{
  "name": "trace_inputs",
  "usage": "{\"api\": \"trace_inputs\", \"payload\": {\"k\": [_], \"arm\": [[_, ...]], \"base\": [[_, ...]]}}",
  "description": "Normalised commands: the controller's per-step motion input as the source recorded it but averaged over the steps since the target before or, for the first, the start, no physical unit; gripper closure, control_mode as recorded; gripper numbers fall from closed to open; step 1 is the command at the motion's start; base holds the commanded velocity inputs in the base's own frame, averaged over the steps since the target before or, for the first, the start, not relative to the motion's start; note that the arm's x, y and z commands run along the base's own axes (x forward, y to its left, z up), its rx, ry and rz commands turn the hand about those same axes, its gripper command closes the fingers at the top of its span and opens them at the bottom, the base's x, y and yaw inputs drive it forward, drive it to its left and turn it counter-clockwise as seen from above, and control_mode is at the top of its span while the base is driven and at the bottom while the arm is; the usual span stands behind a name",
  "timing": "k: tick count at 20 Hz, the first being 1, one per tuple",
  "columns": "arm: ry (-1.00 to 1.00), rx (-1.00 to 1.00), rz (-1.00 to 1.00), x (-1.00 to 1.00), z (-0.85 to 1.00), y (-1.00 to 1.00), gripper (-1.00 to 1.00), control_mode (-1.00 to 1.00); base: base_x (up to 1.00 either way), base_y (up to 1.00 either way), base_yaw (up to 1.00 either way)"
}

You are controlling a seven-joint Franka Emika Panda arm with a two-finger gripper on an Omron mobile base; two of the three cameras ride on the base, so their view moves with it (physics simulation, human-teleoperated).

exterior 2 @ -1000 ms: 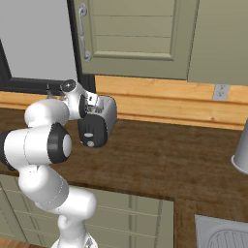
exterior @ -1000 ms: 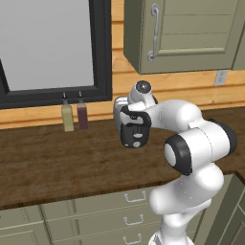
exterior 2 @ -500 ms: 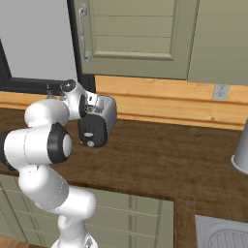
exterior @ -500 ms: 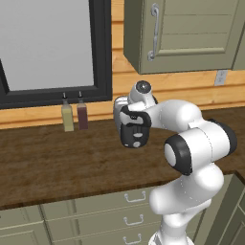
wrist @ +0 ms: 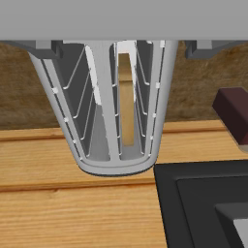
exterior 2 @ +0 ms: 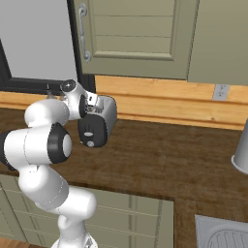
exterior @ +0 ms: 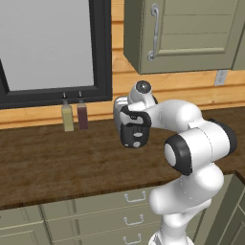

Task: Start the toaster. Once the lever pops up, take the bread to the plate on the dining counter.

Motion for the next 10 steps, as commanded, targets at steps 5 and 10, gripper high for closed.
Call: {"api": "trace_inputs", "payload": {"k": [5,10], "arm": [[0.00,0.00,0.00,0.00,0.00,0.00,-1.00,-1.00],[0.00,0.00,0.00,0.00,0.00,0.00,-1.00,-1.00]], "base": [[0.00,0.00,0.00],[0.00,0.00,0.00]]}}
